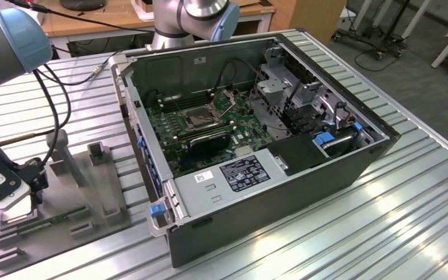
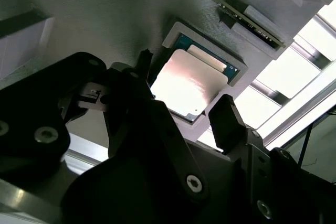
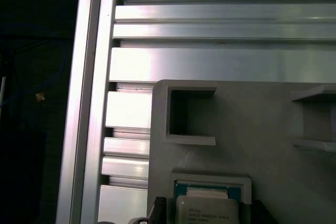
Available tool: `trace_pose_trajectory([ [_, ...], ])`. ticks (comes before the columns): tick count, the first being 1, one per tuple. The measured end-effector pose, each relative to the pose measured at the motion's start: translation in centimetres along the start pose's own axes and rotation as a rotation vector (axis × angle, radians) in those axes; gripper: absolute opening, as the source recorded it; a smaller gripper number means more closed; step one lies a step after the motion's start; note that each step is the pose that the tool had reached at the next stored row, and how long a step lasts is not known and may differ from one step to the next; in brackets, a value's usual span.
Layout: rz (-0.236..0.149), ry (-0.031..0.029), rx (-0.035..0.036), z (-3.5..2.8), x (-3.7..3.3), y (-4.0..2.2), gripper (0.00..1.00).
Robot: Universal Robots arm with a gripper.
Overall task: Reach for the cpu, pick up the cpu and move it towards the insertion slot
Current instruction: 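Pick up the cpu and move it towards the insertion slot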
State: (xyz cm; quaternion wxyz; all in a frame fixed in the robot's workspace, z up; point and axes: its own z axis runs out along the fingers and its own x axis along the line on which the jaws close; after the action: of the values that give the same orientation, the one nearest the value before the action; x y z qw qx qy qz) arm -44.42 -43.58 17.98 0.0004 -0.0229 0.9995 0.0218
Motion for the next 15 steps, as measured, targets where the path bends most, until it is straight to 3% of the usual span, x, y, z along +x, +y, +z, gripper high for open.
trace_pose_trajectory([
  [15, 0.011, -0.0006, 0.0002, 0.01, 0.00, 0.00, 0.71],
])
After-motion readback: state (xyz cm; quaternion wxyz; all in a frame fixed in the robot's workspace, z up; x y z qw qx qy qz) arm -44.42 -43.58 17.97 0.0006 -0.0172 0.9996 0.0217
